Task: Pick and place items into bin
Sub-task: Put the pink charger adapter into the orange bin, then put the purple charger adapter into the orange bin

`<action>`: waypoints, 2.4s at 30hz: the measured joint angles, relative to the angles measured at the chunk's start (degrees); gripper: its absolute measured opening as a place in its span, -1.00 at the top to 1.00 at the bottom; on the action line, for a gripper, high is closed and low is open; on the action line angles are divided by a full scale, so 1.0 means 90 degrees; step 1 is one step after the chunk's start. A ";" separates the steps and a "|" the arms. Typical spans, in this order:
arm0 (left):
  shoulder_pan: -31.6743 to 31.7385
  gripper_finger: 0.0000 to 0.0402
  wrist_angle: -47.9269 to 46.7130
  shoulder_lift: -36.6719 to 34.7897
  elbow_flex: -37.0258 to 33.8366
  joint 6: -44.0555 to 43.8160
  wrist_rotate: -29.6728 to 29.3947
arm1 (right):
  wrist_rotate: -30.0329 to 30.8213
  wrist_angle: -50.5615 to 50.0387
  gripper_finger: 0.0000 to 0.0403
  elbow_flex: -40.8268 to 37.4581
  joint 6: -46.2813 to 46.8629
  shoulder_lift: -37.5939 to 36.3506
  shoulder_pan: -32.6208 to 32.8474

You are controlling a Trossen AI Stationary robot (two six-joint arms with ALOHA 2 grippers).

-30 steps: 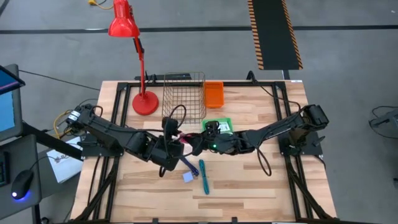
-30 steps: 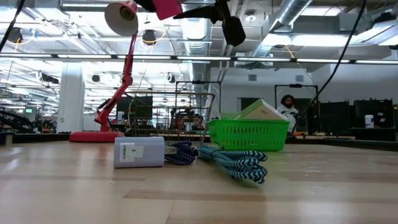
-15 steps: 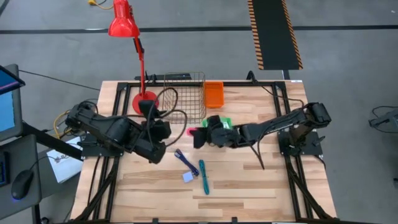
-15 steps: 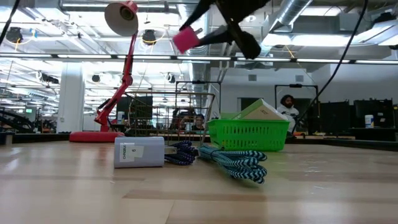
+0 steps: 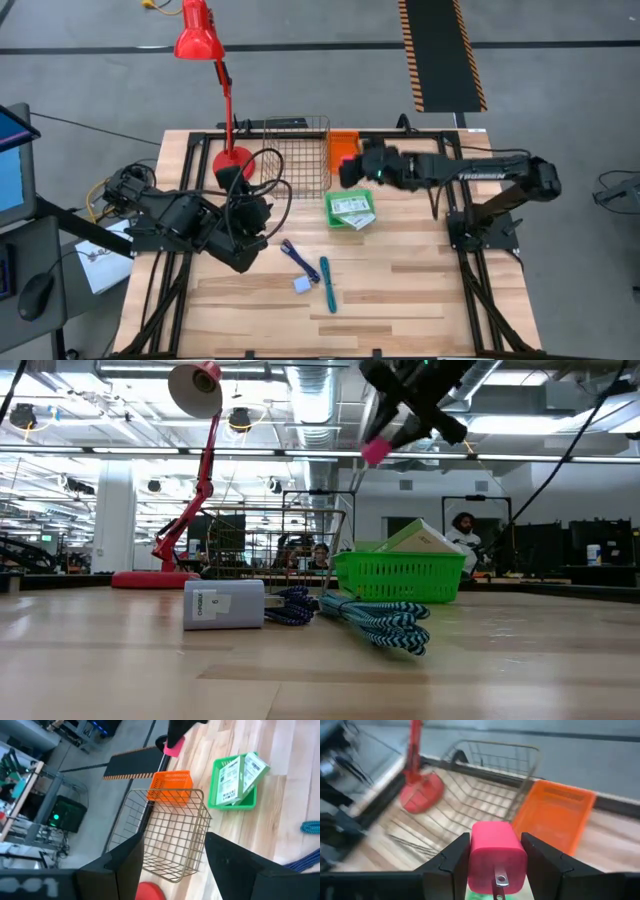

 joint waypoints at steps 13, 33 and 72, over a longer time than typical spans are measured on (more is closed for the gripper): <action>0.0116 0.00 0.0323 0.0002 -0.0005 -0.0362 -0.0005 | -0.2585 -0.0170 0.28 -0.0002 -0.2421 0.0848 -0.2359; 0.0372 0.00 0.0798 0.0005 -0.0007 -0.0381 0.0049 | -0.3156 0.0550 0.15 -0.0005 -0.3689 0.1410 -0.3094; 0.0321 0.00 0.5000 0.1128 -0.3735 -0.1909 0.3465 | -0.1416 -0.1399 0.36 0.0000 -0.0651 -0.1441 0.1748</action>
